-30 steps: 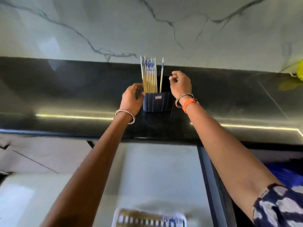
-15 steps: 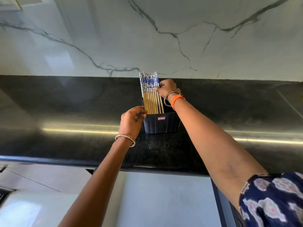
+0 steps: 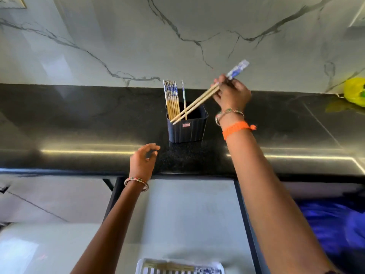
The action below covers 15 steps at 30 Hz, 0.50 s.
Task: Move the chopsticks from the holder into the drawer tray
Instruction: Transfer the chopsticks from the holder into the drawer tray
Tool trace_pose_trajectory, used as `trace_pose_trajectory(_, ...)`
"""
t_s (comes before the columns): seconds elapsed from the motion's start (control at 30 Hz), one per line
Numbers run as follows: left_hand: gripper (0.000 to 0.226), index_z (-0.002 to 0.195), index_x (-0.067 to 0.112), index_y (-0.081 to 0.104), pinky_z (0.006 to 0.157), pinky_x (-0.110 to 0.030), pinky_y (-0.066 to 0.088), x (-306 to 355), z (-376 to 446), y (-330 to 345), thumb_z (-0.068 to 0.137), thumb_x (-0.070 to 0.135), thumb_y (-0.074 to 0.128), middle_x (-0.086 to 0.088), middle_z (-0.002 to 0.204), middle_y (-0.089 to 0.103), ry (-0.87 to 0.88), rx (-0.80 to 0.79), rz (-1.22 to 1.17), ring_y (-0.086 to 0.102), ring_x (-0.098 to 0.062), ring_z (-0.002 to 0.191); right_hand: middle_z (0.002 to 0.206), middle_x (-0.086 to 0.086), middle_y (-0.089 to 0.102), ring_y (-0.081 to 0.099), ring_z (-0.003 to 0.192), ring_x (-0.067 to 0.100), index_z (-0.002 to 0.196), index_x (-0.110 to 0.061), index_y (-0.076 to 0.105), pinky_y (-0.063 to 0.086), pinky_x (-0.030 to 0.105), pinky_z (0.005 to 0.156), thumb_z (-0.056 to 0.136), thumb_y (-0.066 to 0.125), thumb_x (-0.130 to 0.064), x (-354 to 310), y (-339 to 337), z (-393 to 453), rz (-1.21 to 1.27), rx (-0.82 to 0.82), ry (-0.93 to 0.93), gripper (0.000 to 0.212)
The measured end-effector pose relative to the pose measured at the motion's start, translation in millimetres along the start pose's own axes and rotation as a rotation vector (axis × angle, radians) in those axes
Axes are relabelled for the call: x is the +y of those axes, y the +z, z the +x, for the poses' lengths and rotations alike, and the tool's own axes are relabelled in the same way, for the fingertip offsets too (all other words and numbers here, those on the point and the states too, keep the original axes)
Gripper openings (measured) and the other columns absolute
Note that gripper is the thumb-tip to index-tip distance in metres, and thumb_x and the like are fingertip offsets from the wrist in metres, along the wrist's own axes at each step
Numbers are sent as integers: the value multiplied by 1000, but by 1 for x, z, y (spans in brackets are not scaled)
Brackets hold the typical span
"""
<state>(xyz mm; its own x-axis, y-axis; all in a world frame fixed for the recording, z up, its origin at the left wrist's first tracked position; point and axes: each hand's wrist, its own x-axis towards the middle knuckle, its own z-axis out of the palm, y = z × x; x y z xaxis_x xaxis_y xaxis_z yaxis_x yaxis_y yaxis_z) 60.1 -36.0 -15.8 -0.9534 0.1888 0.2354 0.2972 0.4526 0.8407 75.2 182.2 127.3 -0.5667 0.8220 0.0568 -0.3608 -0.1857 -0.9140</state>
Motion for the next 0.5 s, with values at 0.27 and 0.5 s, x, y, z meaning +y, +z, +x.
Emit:
trace_pose_trajectory(0.27, 22, 105, -2, 63, 80, -27, 46, -92, -153, -21, 84, -2, 54, -22, 107, 68, -418, -172, 31, 65, -34, 99, 32, 3, 58, 59, 29, 9, 70, -10, 47, 48, 23, 31, 98, 44, -2, 143, -177, -228, 193, 368, 930, 30)
trace_pose_trajectory(0.5, 32, 118, 0, 56, 90, -39, 46, -129, -227, -22, 87, 2, 48, -24, 118, 63, -615, -274, 211, 58, -40, 109, 65, 6, 63, 62, 59, 18, 76, -9, 41, 55, 30, 57, 102, 25, -2, 184, -193, -310, 64, 484, 1065, 32)
